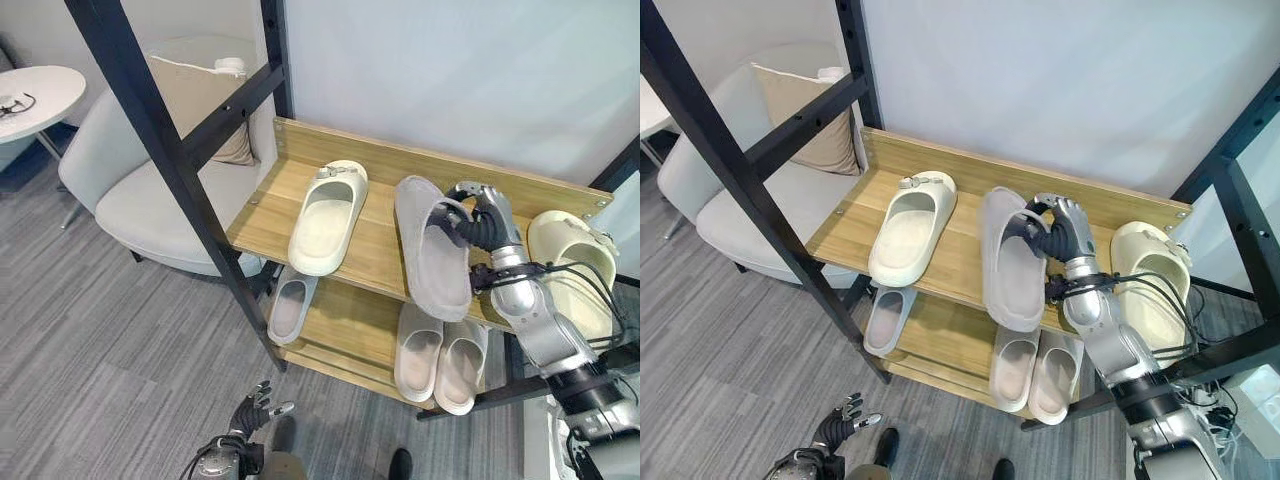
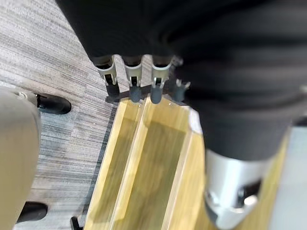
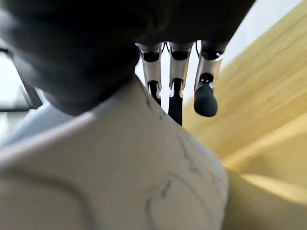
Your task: Arrange the slippers neatly on the shoe rack.
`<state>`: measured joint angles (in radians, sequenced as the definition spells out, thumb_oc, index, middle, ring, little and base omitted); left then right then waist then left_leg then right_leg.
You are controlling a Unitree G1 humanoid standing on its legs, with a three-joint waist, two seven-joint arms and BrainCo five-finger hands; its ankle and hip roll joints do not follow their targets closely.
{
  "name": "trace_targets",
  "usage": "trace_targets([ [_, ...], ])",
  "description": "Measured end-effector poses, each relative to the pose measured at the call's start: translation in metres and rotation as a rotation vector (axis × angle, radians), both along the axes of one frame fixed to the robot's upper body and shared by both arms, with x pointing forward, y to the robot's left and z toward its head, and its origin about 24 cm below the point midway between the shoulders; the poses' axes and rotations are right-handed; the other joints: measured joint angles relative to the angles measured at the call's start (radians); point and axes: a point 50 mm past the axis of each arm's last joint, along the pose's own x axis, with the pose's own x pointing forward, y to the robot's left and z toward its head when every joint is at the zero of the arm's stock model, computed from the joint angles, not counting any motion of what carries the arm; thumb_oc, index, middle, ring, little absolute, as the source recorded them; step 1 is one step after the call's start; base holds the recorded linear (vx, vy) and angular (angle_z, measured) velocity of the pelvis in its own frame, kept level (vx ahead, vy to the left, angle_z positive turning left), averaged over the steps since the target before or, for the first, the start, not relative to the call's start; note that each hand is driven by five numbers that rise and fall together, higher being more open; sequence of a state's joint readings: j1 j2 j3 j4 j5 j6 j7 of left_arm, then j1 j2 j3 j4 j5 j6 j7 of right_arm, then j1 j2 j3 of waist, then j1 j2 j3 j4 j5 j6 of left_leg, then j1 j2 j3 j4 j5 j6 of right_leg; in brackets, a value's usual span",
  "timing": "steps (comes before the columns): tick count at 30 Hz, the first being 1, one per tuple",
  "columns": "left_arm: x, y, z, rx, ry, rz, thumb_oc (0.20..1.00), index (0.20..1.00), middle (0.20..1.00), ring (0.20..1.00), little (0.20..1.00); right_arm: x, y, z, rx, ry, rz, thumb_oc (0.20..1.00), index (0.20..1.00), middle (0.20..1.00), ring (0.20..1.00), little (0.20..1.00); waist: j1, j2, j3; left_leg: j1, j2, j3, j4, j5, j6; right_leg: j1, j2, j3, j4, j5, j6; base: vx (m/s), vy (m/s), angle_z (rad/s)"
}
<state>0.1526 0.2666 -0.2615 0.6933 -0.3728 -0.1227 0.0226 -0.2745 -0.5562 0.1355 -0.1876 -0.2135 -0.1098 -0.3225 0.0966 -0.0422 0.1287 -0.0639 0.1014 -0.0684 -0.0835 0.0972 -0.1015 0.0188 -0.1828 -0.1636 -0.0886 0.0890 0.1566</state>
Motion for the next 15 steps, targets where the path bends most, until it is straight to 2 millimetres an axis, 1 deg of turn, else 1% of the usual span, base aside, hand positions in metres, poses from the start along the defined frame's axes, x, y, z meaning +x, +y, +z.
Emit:
trace_targets([
  [1, 0.000, -0.001, 0.000, -0.003, -0.002, -0.001, 1.000, 1.000, 1.000, 1.000, 1.000, -0.007, 0.003, 0.010, 0.025, -0.047, 0.037, 0.200, 0.200, 0.200, 0.200, 0.200, -0.018, 0.004, -0.001, 0.005, 0.002, 0.000, 0.001, 0.001, 0.000, 0.004, 0.001, 0.001, 0.000, 0.000, 0.000, -0.07, -0.054, -0.02],
  [3, 0.001, -0.004, 0.002, -0.014, -0.012, 0.001, 1.000, 1.000, 1.000, 1.000, 1.000, -0.026, 0.006, 0.034, 0.088, -0.174, 0.094, 0.200, 0.200, 0.200, 0.200, 0.200, -0.023, 0.012, 0.003, 0.012, 0.002, 0.001, -0.001, 0.001, -0.001, 0.012, 0.002, 0.001, 0.000, 0.000, 0.000, -0.02, -0.044, -0.02],
  [4, 0.003, -0.006, 0.003, -0.022, -0.022, 0.001, 1.000, 1.000, 1.000, 1.000, 1.000, -0.038, 0.008, 0.050, 0.136, -0.276, 0.151, 0.200, 0.200, 0.200, 0.200, 0.200, -0.038, 0.014, 0.001, 0.016, 0.003, 0.004, -0.002, 0.000, -0.001, 0.015, 0.002, 0.003, 0.000, 0.000, 0.000, -0.02, -0.053, -0.06],
  [6, 0.007, -0.009, 0.003, -0.026, -0.028, -0.006, 1.000, 1.000, 1.000, 1.000, 1.000, -0.045, 0.013, 0.061, 0.202, -0.353, 0.211, 0.200, 0.200, 0.200, 0.200, 0.200, -0.046, 0.015, 0.000, 0.019, 0.004, 0.012, -0.004, 0.000, -0.001, 0.012, 0.002, 0.008, 0.000, 0.000, 0.000, -0.06, -0.051, -0.12],
  [7, 0.009, -0.011, 0.004, -0.032, -0.035, -0.007, 1.000, 1.000, 1.000, 1.000, 1.000, -0.048, 0.017, 0.063, 0.258, -0.375, 0.249, 0.200, 0.200, 0.200, 0.200, 0.200, -0.051, 0.014, -0.001, 0.023, 0.004, 0.020, -0.005, -0.001, -0.001, 0.012, 0.002, 0.017, 0.000, 0.000, 0.001, -0.05, -0.049, -0.19],
  [8, 0.011, -0.013, 0.004, -0.035, -0.040, -0.009, 1.000, 1.000, 1.000, 1.000, 1.000, -0.048, 0.026, 0.063, 0.320, -0.362, 0.313, 0.200, 0.200, 0.200, 0.200, 0.200, -0.054, 0.016, -0.002, 0.027, 0.004, 0.025, -0.005, -0.001, -0.001, 0.012, 0.001, 0.024, 0.000, 0.000, 0.001, -0.09, -0.074, -0.19],
  [9, 0.008, -0.014, 0.003, -0.033, -0.030, -0.005, 1.000, 1.000, 1.000, 1.000, 1.000, -0.050, 0.038, 0.064, 0.399, -0.353, 0.396, 0.200, 0.200, 0.200, 0.200, 0.200, -0.063, 0.018, -0.003, 0.031, 0.004, 0.029, -0.006, -0.003, 0.000, 0.012, 0.001, 0.029, 0.000, -0.001, 0.003, -0.03, -0.027, -0.13],
  [11, 0.012, -0.019, 0.004, -0.039, -0.040, -0.010, 1.000, 1.000, 1.000, 1.000, 1.000, -0.060, 0.066, 0.064, 0.510, -0.327, 0.593, 0.200, 0.200, 0.200, 0.200, 0.200, -0.065, 0.027, -0.009, 0.031, 0.004, 0.026, -0.005, -0.007, -0.001, 0.014, 0.001, 0.029, 0.001, 0.003, 0.002, -0.04, -0.035, -0.03],
  [12, 0.011, -0.020, 0.003, -0.039, -0.037, -0.011, 1.000, 1.000, 1.000, 1.000, 1.000, -0.063, 0.075, 0.064, 0.550, -0.315, 0.658, 0.200, 0.200, 0.200, 0.200, 0.200, -0.067, 0.030, -0.013, 0.032, 0.004, 0.028, -0.005, -0.006, -0.002, 0.013, 0.002, 0.030, 0.002, 0.004, 0.002, -0.05, -0.052, 0.03],
  [13, 0.014, -0.027, 0.004, -0.044, -0.042, -0.038, 1.000, 1.000, 1.000, 1.000, 1.000, -0.069, 0.109, 0.061, 0.596, -0.223, 0.877, 0.200, 0.200, 0.200, 0.200, 0.200, -0.063, 0.032, -0.030, 0.031, 0.004, 0.026, -0.005, -0.006, -0.002, 0.014, 0.002, 0.029, 0.006, 0.004, 0.002, -0.05, -0.051, 0.08],
  [14, 0.018, -0.031, 0.005, -0.046, -0.052, -0.045, 1.000, 1.000, 1.000, 1.000, 1.000, -0.070, 0.131, 0.060, 0.574, -0.161, 0.994, 0.200, 0.200, 0.200, 0.200, 0.200, -0.040, 0.031, -0.039, 0.032, 0.003, 0.022, -0.005, -0.006, 0.000, 0.022, 0.000, 0.023, 0.006, 0.003, 0.002, -0.03, -0.047, 0.08],
  [15, 0.020, -0.034, 0.006, -0.043, -0.057, -0.054, 1.000, 1.000, 1.000, 1.000, 1.000, -0.073, 0.147, 0.061, 0.578, -0.123, 1.073, 0.200, 0.200, 0.200, 0.200, 0.200, -0.034, 0.030, -0.045, 0.032, 0.003, 0.021, -0.006, -0.009, 0.004, 0.024, 0.001, 0.023, 0.006, -0.001, 0.002, -0.02, -0.038, 0.09],
])
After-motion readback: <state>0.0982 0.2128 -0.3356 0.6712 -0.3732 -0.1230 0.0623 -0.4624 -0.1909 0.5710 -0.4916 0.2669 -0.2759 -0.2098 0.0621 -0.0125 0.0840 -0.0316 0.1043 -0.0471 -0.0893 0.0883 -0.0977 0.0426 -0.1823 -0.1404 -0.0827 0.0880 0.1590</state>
